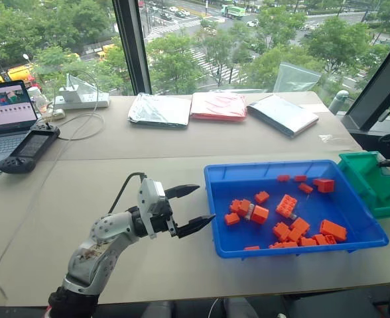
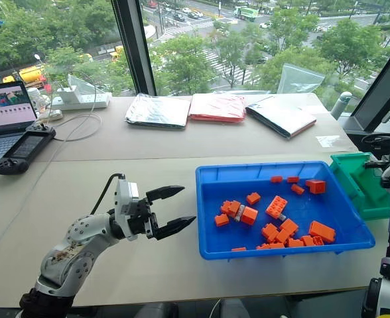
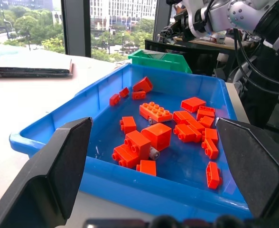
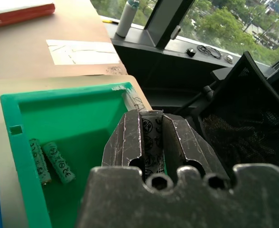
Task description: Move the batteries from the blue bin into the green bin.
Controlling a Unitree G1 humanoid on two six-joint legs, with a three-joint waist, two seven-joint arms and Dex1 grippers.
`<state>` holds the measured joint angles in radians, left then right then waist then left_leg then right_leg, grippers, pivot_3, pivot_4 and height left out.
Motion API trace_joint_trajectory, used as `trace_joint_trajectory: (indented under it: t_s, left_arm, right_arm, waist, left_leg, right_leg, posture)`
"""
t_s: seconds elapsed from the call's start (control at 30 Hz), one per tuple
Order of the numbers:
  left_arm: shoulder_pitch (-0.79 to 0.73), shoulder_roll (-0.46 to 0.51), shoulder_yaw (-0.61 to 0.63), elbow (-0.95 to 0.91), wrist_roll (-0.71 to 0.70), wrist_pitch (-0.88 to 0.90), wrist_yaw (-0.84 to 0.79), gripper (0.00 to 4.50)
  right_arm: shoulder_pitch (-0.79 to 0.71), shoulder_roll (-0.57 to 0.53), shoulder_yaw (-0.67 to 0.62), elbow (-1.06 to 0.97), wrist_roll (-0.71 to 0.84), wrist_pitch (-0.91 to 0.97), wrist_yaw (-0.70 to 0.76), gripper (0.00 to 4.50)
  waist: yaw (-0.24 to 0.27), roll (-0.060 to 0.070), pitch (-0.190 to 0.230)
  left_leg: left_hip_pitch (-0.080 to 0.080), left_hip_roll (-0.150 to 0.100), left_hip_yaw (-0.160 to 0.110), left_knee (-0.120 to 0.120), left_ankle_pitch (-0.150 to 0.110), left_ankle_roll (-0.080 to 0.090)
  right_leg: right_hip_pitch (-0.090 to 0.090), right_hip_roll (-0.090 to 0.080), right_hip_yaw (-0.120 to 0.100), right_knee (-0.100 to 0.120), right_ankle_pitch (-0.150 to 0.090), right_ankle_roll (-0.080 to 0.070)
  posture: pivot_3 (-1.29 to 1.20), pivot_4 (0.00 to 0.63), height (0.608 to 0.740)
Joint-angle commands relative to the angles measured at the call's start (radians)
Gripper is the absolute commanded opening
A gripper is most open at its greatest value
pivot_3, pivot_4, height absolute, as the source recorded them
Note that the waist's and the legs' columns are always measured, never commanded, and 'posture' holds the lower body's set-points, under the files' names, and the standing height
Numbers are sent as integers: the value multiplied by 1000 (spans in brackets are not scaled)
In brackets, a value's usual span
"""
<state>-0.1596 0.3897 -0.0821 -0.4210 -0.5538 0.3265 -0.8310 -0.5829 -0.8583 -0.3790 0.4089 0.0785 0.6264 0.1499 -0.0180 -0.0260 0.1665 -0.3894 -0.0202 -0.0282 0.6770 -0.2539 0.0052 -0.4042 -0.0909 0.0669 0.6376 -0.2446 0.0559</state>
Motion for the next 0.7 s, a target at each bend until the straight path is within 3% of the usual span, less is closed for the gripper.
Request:
trace_joint_trajectory:
  t_s: [0.03,0.33,0.4,0.7]
  left_arm:
    - [-15,-14,30,-32,-17,-34,19,4500]
    - [-11,-10,19,-27,2,-47,15,4500]
    - [-13,-10,19,-25,3,-48,14,4500]
    - [-18,-13,18,-19,0,-49,9,4500]
  right_arm:
    - [-35,-21,0,29,-24,-66,-17,395]
    - [-64,-19,16,92,-41,-113,-29,395]
    - [-66,-21,20,97,-45,-119,-32,1261]
    - [-47,-28,8,53,-36,-123,-32,4290]
  waist:
    - [0,0,0]
    - [0,0,0]
    - [0,0,0]
    - [0,0,0]
  left_leg:
    - [0,0,0,0,0,0]
    - [0,0,0,0,0,0]
    - [0,0,0,0,0,0]
    - [0,0,0,0,0,0]
  right_leg:
    - [0,0,0,0,0,0]
    - [0,0,0,0,0,0]
    - [0,0,0,0,0,0]
    - [0,0,0,0,0,0]
  posture:
    - [0,150,740]
    - [0,150,740]
    - [0,150,740]
    - [0,150,740]
